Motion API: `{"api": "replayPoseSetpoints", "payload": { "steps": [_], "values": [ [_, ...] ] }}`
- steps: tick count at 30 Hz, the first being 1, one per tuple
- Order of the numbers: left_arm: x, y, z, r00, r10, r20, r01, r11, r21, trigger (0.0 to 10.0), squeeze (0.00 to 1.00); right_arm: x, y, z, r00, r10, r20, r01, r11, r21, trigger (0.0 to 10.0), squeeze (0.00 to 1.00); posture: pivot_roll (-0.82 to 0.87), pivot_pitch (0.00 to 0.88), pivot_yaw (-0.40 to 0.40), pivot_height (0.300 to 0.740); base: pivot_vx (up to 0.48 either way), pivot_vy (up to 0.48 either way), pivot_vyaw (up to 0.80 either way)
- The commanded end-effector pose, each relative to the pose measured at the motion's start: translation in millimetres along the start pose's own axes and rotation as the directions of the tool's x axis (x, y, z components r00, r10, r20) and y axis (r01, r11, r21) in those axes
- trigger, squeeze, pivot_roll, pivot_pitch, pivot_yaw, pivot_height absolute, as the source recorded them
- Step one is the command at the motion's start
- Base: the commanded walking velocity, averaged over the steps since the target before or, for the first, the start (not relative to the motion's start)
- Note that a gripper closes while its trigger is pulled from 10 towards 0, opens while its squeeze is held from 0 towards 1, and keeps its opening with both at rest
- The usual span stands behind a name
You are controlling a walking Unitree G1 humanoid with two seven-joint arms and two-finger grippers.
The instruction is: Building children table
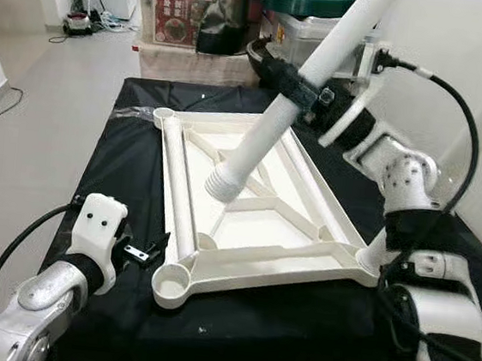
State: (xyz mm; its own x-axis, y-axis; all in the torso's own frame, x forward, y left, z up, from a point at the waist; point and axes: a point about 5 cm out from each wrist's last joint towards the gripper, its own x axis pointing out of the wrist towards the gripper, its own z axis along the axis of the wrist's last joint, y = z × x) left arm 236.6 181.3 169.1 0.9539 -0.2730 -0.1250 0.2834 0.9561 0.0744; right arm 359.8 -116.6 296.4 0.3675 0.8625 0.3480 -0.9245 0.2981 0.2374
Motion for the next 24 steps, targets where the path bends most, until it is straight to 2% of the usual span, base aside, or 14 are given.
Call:
{"api": "replayPoseSetpoints", "payload": {
  "steps": [1, 3, 6, 8, 11, 16, 24],
  "values": [
    [0.2, -4.1, -4, 1.000, -0.024, -0.008, 0.024, 0.999, -0.024, 10.0, 0.00, 1.9, 4.7, -2, 0.999, 0.028, -0.025, -0.029, 0.999, -0.023, 0.0, 0.00, 0.06, 0.000, -0.077, 0.740, 0.000, 0.431, 0.00],
    [1.6, -6.1, -1, 0.999, -0.033, 0.011, 0.034, 0.999, -0.030, 10.0, 0.00, -3.4, 11.4, -24, 0.994, 0.031, -0.106, -0.038, 0.997, -0.066, 0.0, 0.00, 0.06, 0.000, -0.073, 0.740, 0.000, 0.431, 0.00],
    [1.8, -6.2, -1, 0.999, -0.032, 0.015, 0.032, 0.999, -0.028, 10.0, 0.00, -3.8, 12.2, -26, 0.993, 0.028, -0.114, -0.036, 0.997, -0.072, 0.0, 0.00, 0.06, 0.000, -0.073, 0.740, 0.000, 0.431, 0.00],
    [1.2, -6.4, -1, 1.000, -0.024, 0.019, 0.025, 0.999, -0.041, 10.0, 0.00, -4.3, 14.4, -38, 0.991, 0.004, -0.136, -0.015, 0.997, -0.078, 0.0, 0.00, 0.07, 0.000, -0.077, 0.740, 0.000, 0.000, 0.00],
    [1.2, -6.4, -1, 1.000, -0.024, 0.019, 0.025, 0.999, -0.041, 10.0, 0.00, -4.3, 14.4, -38, 0.991, 0.004, -0.136, -0.015, 0.997, -0.078, 0.0, 0.00, 0.07, 0.000, -0.077, 0.740, 0.000, 0.000, 0.00],
    [0.7, -9.0, -7, 0.999, -0.032, -0.001, 0.032, 0.998, -0.047, 10.0, 0.00, -5.3, 21.2, -53, 0.989, -0.017, -0.145, 0.005, 0.997, -0.080, 0.0, 0.00, 0.06, 0.000, -0.063, 0.740, 0.000, 0.000, 0.00],
    [5.8, -18.0, -8, 0.998, -0.057, -0.008, 0.057, 0.996, -0.070, 10.0, 0.00, -18.1, 31.6, -59, 0.977, 0.028, -0.213, -0.056, 0.991, -0.123, 0.0, 0.00, 0.05, 0.000, -0.059, 0.740, 0.000, 0.000, 0.00]
  ]
}}
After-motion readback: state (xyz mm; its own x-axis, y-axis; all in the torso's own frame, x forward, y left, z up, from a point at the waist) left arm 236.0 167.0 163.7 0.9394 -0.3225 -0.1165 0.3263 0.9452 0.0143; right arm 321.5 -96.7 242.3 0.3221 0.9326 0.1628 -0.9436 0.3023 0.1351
